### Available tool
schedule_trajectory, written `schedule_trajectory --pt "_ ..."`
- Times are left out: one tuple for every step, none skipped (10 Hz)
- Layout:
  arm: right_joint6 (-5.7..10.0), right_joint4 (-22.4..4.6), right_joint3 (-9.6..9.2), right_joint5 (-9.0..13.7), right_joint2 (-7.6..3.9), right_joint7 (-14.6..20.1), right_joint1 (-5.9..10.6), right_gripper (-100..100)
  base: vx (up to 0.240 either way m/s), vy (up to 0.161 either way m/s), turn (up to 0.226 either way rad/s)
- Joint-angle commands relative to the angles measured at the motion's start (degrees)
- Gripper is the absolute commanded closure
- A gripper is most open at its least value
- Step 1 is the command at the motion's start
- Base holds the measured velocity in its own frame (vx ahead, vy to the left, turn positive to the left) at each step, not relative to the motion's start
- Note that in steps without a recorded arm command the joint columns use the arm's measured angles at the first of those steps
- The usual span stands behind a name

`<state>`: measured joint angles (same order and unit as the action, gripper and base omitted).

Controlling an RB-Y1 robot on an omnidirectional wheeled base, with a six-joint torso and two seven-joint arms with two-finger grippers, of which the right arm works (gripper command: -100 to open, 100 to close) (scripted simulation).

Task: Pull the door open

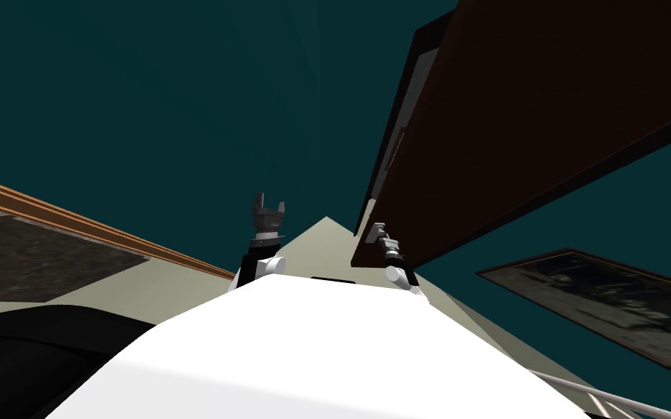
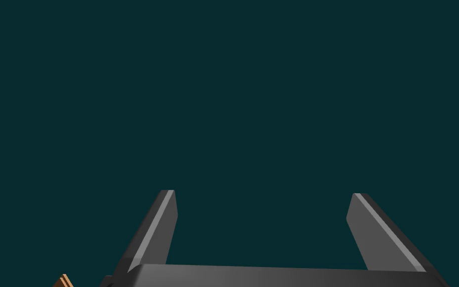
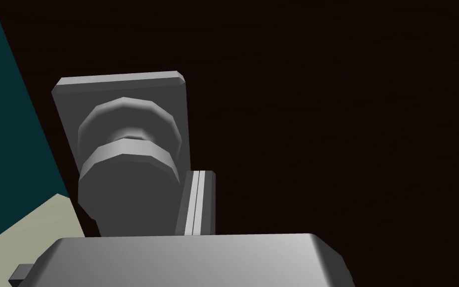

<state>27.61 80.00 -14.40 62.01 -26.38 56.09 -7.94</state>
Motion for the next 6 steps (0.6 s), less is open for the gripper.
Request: schedule_trajectory --pt "-0.06 0.1 -0.2 -0.1 0.11 0.0 0.0 100 -0.006 -0.002 0.004" --pt "-0.06 0.1 -0.2 -0.1 0.11 0.0 0.0 100 -0.005 0.001 0.0" --pt "0.1 0.9 -1.59 -0.3 -0.59 0.6 -0.23 -100 -0.112 -0.063 0.124" --pt "0.16 1.3 -2.39 -0.5 -0.93 0.9 -0.34 -100 -0.23 -0.072 0.204" --pt "0.24 1.8 -3.26 -0.7 -1.29 1.2 -0.46 -100 -0.257 -0.075 0.134" --pt "0.31 2.3 -4.15 -0.9 -1.66 1.5 -0.59 -100 -0.235 -0.074 0.121"
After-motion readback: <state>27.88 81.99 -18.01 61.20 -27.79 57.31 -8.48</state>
